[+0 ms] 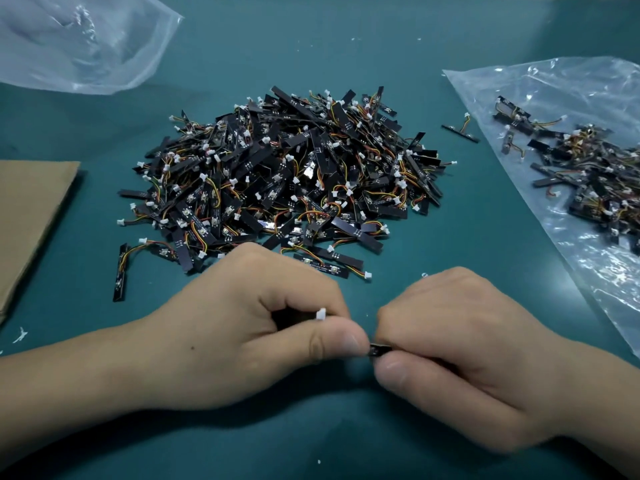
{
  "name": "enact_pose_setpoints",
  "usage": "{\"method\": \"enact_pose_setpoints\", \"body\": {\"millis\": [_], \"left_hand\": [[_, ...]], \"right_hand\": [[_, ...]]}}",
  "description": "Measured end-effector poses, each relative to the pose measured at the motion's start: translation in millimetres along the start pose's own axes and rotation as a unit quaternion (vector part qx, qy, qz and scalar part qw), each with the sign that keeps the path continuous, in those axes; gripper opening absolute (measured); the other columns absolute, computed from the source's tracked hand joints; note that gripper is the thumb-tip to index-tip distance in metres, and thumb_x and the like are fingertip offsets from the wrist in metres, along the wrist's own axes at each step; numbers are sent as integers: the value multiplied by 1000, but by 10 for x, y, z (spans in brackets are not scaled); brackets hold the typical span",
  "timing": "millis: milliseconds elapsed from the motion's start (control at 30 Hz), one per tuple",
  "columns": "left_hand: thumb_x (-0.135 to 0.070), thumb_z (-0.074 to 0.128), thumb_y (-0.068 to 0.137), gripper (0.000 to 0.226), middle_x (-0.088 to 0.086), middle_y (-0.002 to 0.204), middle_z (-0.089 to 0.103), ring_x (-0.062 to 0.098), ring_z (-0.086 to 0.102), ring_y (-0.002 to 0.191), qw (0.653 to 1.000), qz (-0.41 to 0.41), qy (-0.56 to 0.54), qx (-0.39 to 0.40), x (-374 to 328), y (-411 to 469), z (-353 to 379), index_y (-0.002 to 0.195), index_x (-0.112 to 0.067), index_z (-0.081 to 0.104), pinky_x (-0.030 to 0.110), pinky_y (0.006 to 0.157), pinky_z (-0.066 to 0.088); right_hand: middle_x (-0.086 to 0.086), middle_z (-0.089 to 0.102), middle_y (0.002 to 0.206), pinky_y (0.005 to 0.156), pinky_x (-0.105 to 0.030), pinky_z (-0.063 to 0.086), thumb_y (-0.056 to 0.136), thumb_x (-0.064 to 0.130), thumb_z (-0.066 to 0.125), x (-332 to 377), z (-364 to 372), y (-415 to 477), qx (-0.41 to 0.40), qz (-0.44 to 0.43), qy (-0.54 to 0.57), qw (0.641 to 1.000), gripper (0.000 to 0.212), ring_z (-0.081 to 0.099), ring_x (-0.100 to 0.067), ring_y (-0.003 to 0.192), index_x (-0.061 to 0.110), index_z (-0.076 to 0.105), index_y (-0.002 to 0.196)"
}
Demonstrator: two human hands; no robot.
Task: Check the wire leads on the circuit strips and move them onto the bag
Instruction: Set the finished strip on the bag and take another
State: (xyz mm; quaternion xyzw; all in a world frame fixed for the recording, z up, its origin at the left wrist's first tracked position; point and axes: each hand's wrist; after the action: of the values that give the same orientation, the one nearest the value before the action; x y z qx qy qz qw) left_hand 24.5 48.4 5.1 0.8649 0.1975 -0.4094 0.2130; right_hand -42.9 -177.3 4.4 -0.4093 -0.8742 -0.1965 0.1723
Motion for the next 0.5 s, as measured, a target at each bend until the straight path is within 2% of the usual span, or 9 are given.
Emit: {"method": "enact_pose_setpoints", "body": {"millis": [133, 233, 300, 400, 500], "left_hand": [[-56, 55, 97, 45, -4, 62, 58, 20, 56, 57, 999, -25, -30, 23, -12, 8, 2, 75, -20, 71, 33, 50, 42], [-50, 57, 98, 46, 3, 62, 56, 27, 54, 58, 999, -33, -29, 32, -21, 8, -13, 76, -12, 70, 37, 51, 42], [-39, 59, 98, 38, -1, 62, 56, 21, 56, 59, 999, -38, -6, 22, -35, -5, -2, 76, -10, 70, 34, 54, 44], [-30, 64, 88, 27, -9, 61, 57, 6, 54, 60, 997, -70, -15, -16, -109, -30, 49, 72, -9, 72, 22, 60, 42], [-27, 62, 82, 27, -5, 60, 56, 14, 50, 58, 997, -78, 10, -18, -194, -26, 87, 68, -6, 71, 27, 61, 39]], "right_hand": [[4, 45, 61, 52, -34, 36, 102, 21, 53, 7, 8, -6, -41, -1, 29, 999, 31, 39, -19, 57, 15, 57, 71], [5, 45, 60, 54, -21, 36, 100, 21, 48, 23, 2, -3, -83, 37, 90, 992, 32, 42, -13, 56, 14, 59, 71], [3, 48, 59, 54, -24, 40, 100, 24, 47, 1, -10, 10, -81, 71, 143, 984, 33, 46, -13, 55, 14, 60, 72], [2, 52, 61, 55, -33, 43, 101, 30, 46, -19, -15, 33, -39, 94, 186, 977, 32, 50, -15, 56, 17, 62, 76], [2, 52, 58, 54, -29, 44, 100, 29, 47, -22, -3, 43, -47, 90, 169, 980, 34, 50, -13, 54, 15, 64, 73]]}}
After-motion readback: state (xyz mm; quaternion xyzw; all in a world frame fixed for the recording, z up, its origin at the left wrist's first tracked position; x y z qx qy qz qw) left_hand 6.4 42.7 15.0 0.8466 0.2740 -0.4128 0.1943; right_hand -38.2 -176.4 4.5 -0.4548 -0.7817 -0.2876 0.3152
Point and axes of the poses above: each hand's wrist, its own y-axis towards the middle knuckle, its own z-axis out of the palm, x = y × z
